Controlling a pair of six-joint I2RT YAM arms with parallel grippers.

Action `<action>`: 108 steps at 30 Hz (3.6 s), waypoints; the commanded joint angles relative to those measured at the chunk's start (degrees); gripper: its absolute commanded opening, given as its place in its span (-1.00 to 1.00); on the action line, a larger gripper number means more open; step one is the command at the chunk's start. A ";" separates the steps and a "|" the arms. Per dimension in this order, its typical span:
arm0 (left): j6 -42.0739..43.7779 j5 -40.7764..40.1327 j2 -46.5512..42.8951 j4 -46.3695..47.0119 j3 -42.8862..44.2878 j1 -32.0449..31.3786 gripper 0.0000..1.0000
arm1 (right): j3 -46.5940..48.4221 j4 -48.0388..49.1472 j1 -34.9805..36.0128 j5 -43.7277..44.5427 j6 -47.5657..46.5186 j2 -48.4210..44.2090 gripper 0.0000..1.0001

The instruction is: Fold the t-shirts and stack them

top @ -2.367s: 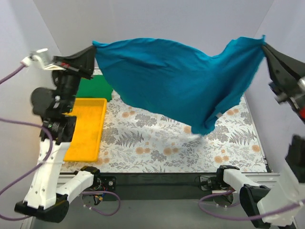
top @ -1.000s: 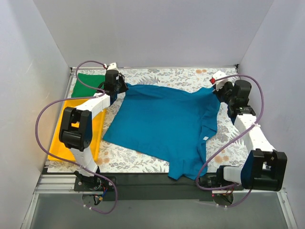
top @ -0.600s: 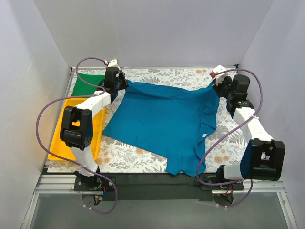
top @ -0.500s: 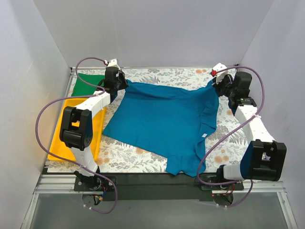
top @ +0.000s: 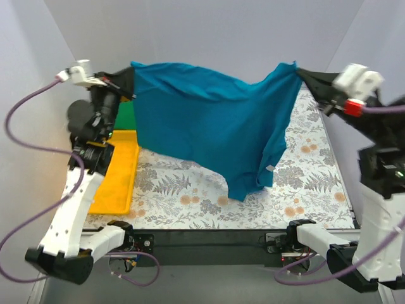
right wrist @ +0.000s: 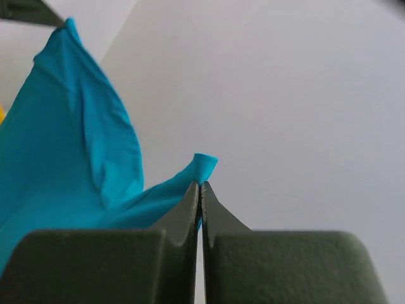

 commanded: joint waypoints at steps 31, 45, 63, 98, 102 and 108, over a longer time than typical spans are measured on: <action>-1.78 6.18 24.34 12.02 -9.59 0.29 -1.00 | -49.74 27.10 -3.22 24.67 -12.56 -15.20 -0.97; 1.74 4.44 54.54 -0.80 14.58 0.29 -1.00 | -66.57 50.17 -10.51 32.14 -14.34 7.37 -0.97; 4.56 -9.81 54.54 -2.03 18.54 1.25 -1.00 | -49.78 47.97 -5.86 31.25 3.51 20.30 -0.97; 5.70 -2.16 50.41 -0.36 13.70 1.87 -1.00 | -39.66 27.05 -6.97 41.38 4.21 26.54 -0.97; 5.70 -1.55 51.03 -0.63 14.15 1.87 -1.00 | -41.07 27.50 -9.46 37.97 3.42 26.72 -0.97; 5.79 0.64 48.66 -0.63 13.62 1.87 -1.00 | -42.30 23.30 -9.37 19.70 2.55 18.49 -0.97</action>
